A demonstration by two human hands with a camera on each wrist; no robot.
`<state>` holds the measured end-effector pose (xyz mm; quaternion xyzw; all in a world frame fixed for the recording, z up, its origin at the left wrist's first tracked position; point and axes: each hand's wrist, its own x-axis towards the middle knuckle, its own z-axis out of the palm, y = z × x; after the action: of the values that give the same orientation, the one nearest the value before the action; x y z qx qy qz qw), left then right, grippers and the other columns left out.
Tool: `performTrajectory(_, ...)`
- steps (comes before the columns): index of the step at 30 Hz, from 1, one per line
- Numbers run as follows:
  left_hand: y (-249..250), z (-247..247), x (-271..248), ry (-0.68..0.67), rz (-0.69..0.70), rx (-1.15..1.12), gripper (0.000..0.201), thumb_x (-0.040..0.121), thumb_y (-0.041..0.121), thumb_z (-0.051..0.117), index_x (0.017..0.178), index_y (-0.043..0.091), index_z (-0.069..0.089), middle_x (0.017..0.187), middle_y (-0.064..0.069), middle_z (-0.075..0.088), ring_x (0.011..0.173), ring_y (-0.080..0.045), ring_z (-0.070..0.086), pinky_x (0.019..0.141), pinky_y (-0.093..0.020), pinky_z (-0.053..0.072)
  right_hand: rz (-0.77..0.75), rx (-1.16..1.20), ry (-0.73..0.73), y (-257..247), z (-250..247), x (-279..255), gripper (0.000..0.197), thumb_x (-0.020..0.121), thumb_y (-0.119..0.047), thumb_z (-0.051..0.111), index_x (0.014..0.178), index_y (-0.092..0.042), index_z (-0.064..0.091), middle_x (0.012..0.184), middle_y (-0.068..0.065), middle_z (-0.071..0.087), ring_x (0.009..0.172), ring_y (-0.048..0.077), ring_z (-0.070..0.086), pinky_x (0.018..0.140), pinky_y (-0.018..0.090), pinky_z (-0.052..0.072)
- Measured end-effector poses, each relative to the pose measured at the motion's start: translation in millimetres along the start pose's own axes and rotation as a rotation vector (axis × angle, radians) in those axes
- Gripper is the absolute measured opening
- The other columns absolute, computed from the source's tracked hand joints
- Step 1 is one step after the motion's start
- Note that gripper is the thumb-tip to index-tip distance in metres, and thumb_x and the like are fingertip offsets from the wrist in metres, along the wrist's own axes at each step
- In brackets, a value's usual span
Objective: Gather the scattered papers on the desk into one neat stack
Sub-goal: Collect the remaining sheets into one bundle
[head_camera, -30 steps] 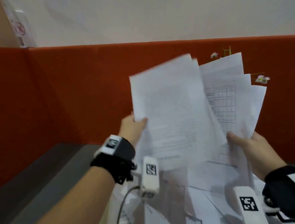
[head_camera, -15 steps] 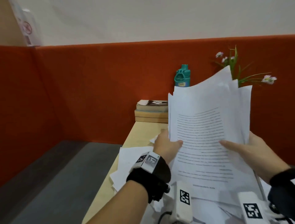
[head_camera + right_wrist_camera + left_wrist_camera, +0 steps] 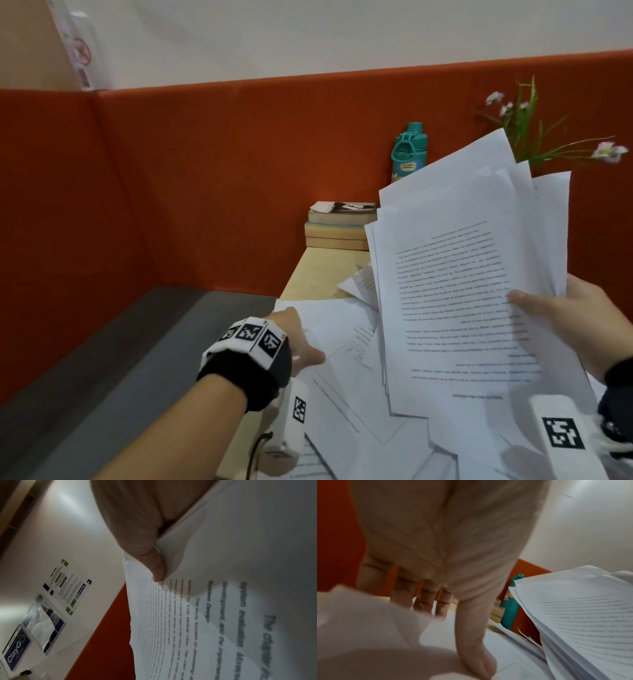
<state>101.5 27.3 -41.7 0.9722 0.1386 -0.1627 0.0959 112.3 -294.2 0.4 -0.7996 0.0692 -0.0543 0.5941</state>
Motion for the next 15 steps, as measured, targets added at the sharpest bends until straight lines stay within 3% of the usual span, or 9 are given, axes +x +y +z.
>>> performTrajectory(2, 3, -5, -1, 0.005, 0.004, -0.012, 0.056, 0.076, 0.056, 0.065, 0.117, 0.018, 0.06, 0.116, -0.003, 0.069, 0.106, -0.025, 0.065, 0.092, -0.035, 0.052, 0.003, -0.005, 0.005, -1, 0, 0, 0.031, 0.089, -0.008, 0.06, 0.12, -0.007, 0.059, 0.104, 0.02, 0.068, 0.093, 0.043, 0.065, 0.083, 0.057, 0.052)
performTrajectory(4, 5, -13, 0, -0.003, -0.024, -0.033, 0.059, 0.084, 0.049, 0.062, 0.132, 0.015, 0.055, 0.135, -0.005, 0.061, 0.122, -0.026, 0.058, 0.099, -0.033, 0.047, -0.001, -0.009, 0.02, -2, -2, -1, 0.03, 0.089, -0.008, 0.06, 0.119, -0.008, 0.059, 0.101, 0.018, 0.068, 0.092, 0.042, 0.064, 0.083, 0.056, 0.052)
performTrajectory(6, 3, -21, -8, -0.012, -0.047, -0.017, 0.056, 0.089, 0.043, 0.058, 0.135, 0.011, 0.052, 0.14, -0.008, 0.056, 0.125, -0.026, 0.055, 0.092, -0.03, 0.046, -0.01, -0.005, 0.04, -3, -5, -2, 0.031, 0.089, -0.007, 0.061, 0.119, -0.01, 0.059, 0.097, 0.013, 0.068, 0.09, 0.04, 0.065, 0.084, 0.057, 0.051)
performTrajectory(8, -1, -22, -21, -0.043, -0.052, 0.033, 0.044, 0.088, 0.035, 0.057, 0.124, 0.009, 0.059, 0.128, -0.01, 0.064, 0.108, -0.026, 0.062, 0.071, -0.025, 0.044, -0.015, 0.004, 0.055, -3, -7, -3, 0.033, 0.088, -0.005, 0.06, 0.121, -0.013, 0.058, 0.09, 0.004, 0.067, 0.081, 0.032, 0.064, 0.084, 0.052, 0.05)
performTrajectory(10, -5, -17, -32, -0.092, -0.026, 0.05, 0.023, 0.085, 0.027, 0.059, 0.098, 0.01, 0.065, 0.097, -0.009, 0.07, 0.082, -0.023, 0.064, 0.054, -0.021, 0.037, -0.016, -0.007, 0.059, -3, -6, -3, 0.031, 0.088, -0.005, 0.06, 0.119, -0.013, 0.058, 0.085, 0.001, 0.064, 0.074, 0.026, 0.061, 0.081, 0.05, 0.05)
performTrajectory(12, -5, -15, -35, -0.104, -0.015, -0.049, 0.013, 0.079, 0.026, 0.063, 0.076, 0.015, 0.057, 0.073, -0.002, 0.059, 0.066, -0.018, 0.055, 0.051, -0.02, 0.034, -0.005, -0.007, 0.054, -4, -3, -4, 0.026, 0.088, -0.005, 0.06, 0.113, -0.011, 0.058, 0.082, 0.003, 0.063, 0.072, 0.027, 0.06, 0.081, 0.052, 0.051)
performTrajectory(15, 5, -11, -31, -0.117, 0.038, -0.23, 0.029, 0.079, 0.04, 0.071, 0.091, 0.018, 0.057, 0.078, 0.008, 0.058, 0.072, -0.01, 0.055, 0.057, -0.021, 0.039, 0.017, -0.005, 0.042, -4, 1, -4, 0.025, 0.088, -0.006, 0.06, 0.114, -0.008, 0.058, 0.085, 0.007, 0.064, 0.076, 0.033, 0.061, 0.078, 0.05, 0.052)
